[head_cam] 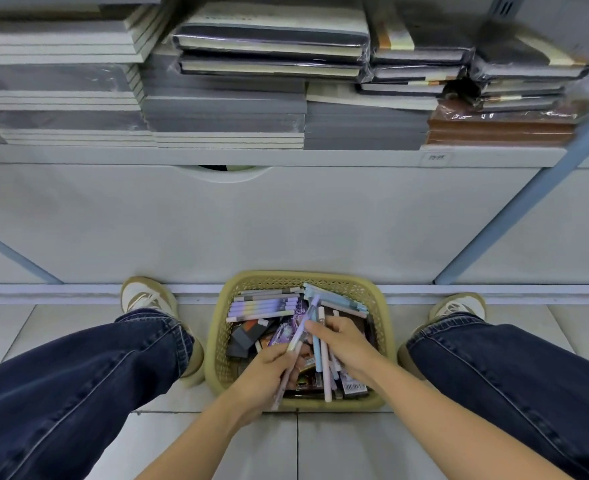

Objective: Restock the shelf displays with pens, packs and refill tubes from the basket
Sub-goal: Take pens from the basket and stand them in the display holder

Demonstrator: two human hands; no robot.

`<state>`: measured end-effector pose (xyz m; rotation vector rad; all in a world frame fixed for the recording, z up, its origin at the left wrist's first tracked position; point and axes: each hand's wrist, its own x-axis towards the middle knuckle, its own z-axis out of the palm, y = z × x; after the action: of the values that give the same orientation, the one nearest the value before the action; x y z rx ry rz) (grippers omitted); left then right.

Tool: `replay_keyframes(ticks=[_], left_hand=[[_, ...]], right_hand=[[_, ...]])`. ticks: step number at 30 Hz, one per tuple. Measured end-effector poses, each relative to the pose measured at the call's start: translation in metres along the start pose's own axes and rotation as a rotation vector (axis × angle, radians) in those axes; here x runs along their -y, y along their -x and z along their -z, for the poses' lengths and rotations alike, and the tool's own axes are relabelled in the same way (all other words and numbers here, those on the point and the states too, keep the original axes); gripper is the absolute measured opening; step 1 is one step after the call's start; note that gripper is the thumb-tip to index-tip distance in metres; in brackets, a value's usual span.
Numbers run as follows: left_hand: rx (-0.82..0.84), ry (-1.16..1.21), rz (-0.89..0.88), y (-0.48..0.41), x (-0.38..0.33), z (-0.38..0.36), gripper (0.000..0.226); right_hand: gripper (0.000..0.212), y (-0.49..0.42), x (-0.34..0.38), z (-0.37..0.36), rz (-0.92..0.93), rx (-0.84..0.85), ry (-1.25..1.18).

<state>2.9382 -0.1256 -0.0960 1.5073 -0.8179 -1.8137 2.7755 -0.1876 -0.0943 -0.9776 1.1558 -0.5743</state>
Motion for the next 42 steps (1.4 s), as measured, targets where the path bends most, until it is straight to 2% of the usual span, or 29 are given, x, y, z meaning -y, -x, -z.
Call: replay_keyframes(ticks=[2, 6, 8, 10, 11, 13, 15, 17, 20, 24, 33, 37, 42], left_hand=[[0.016, 0.055, 0.017, -0.001, -0.001, -0.004, 0.027], [0.081, 0.075, 0.047, -0.003, -0.007, 0.003, 0.028], [0.133, -0.014, 0.058, -0.002, -0.01, 0.006, 0.03], [0.156, -0.115, 0.067, -0.001, -0.011, 0.007, 0.029], [0.163, -0.147, 0.059, 0.0, -0.013, 0.006, 0.029], [0.162, -0.233, 0.022, 0.0, -0.015, 0.002, 0.03], [0.114, -0.299, 0.007, -0.003, -0.017, -0.005, 0.022], [0.066, -0.234, 0.025, -0.004, -0.02, -0.014, 0.012], [0.058, -0.137, -0.008, -0.006, -0.023, -0.022, 0.03], [-0.027, -0.158, -0.062, -0.004, -0.026, -0.021, 0.029], [0.0, -0.117, -0.135, 0.007, -0.033, -0.018, 0.032], [-0.014, -0.026, -0.2, 0.015, -0.042, -0.018, 0.034], [0.063, -0.09, -0.168, 0.024, -0.055, -0.017, 0.03]], right_hand=[[0.02, -0.001, -0.001, -0.002, -0.014, 0.04, -0.066], [0.02, -0.005, 0.003, 0.005, 0.015, 0.025, -0.024], [0.019, -0.008, 0.008, 0.01, 0.039, -0.044, -0.041], [0.029, -0.01, 0.012, 0.014, 0.06, -0.089, -0.049], [0.031, -0.01, 0.014, 0.015, 0.071, -0.086, -0.038], [0.023, -0.01, 0.014, 0.014, 0.086, -0.054, 0.009], [0.021, -0.01, 0.013, 0.009, 0.096, -0.023, 0.059], [0.021, -0.009, 0.011, 0.003, 0.089, 0.013, 0.09], [0.024, -0.006, 0.013, -0.003, 0.088, 0.03, 0.065], [0.014, -0.004, 0.019, -0.004, 0.091, -0.006, 0.039], [0.03, 0.005, 0.03, -0.016, 0.119, -0.042, 0.011], [0.02, 0.009, 0.04, -0.018, 0.113, -0.01, -0.046], [0.024, 0.005, 0.061, -0.004, 0.18, -0.169, -0.141]])
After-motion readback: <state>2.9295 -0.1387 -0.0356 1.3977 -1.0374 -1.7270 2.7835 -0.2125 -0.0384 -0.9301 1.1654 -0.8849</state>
